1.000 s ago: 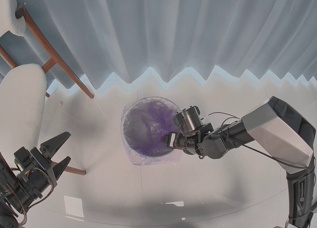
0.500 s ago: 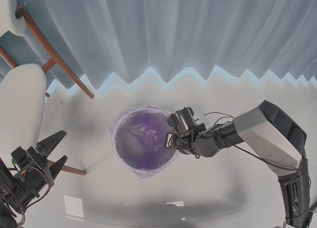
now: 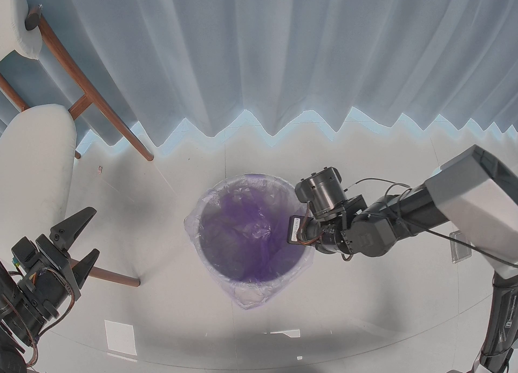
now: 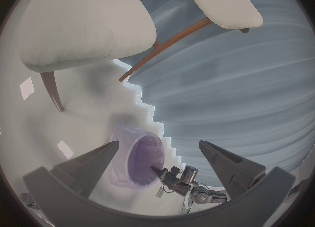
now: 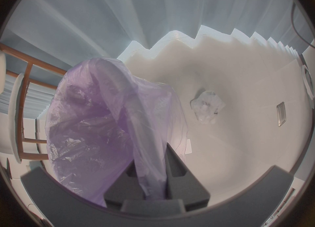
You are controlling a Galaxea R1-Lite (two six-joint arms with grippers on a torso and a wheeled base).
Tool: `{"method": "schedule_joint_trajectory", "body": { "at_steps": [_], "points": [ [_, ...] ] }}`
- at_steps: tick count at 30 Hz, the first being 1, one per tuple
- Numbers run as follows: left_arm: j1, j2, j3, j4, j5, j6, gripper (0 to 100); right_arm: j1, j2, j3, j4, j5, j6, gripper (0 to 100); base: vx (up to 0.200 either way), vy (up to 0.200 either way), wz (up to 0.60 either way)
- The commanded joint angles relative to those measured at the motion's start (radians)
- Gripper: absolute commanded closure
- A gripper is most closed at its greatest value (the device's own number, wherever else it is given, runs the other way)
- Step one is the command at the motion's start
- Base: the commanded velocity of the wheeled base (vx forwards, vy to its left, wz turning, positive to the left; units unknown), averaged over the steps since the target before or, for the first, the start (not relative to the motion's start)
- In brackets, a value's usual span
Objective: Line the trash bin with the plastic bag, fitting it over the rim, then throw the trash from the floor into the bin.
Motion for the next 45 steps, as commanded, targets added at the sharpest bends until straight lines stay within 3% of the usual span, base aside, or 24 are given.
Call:
{"method": "schedule_joint_trajectory", "body": {
  "at_steps": [1, 5, 9, 18, 22, 25, 26, 27, 30, 33, 40, 45],
  "points": [
    [-0.005, -0.013, 0.018, 0.0, -0.008, -0.001, 0, 0.008, -0.188, 0.15, -0.006, 0.012, -0.011, 100, 0.0, 0.0, 0.0],
    [0.006, -0.031, 0.018, 0.0, -0.066, -0.001, 0, 0.024, -0.271, 0.279, -0.061, 0.035, -0.017, 100, 0.0, 0.0, 0.0],
    [0.01, -0.057, 0.018, 0.003, -0.162, -0.003, 0, 0.024, -0.351, 0.402, -0.173, 0.052, -0.106, 100, 0.0, 0.0, 0.0],
    [0.032, -0.053, 0.018, 0.012, -0.336, 0.0, 0, -0.012, -0.519, 0.56, -0.259, 0.241, -0.186, 100, 0.0, 0.0, 0.0],
    [0.075, -0.05, -0.004, 0.014, -0.396, -0.004, 0, -0.043, -0.555, 0.604, -0.259, 0.293, -0.233, 100, 0.0, 0.0, 0.0],
    [0.185, -0.007, -0.031, 0.012, -0.503, -0.012, 0, -0.094, -0.582, 0.666, -0.289, 0.371, -0.355, 100, 0.0, 0.0, 0.0],
    [0.185, -0.007, -0.031, 0.012, -0.503, -0.012, 0, -0.094, -0.582, 0.666, -0.289, 0.371, -0.355, 100, 0.0, 0.0, 0.0],
    [0.233, 0.023, -0.036, 0.011, -0.567, -0.012, 0, -0.118, -0.581, 0.699, -0.342, 0.424, -0.411, 100, 0.0, 0.0, 0.0],
    [0.274, 0.055, -0.039, 0.011, -0.64, -0.012, 0, -0.137, -0.565, 0.744, -0.438, 0.476, -0.468, 100, 0.0, 0.0, 0.0],
    [0.276, 0.081, -0.038, 0.009, -0.695, -0.012, 0, -0.138, -0.545, 0.761, -0.493, 0.509, -0.49, 100, 0.0, 0.0, 0.0],
    [0.265, 0.154, -0.051, -0.003, -0.952, -0.003, 0, -0.138, -0.489, 0.788, -0.636, 0.654, -0.58, 100, 0.0, 0.0, 0.0],
    [0.251, 0.233, -0.084, -0.012, -1.012, 0.002, 0, -0.141, -0.484, 0.813, -0.693, 0.723, -0.585, 100, 0.0, 0.0, 0.0]
  ]
}}
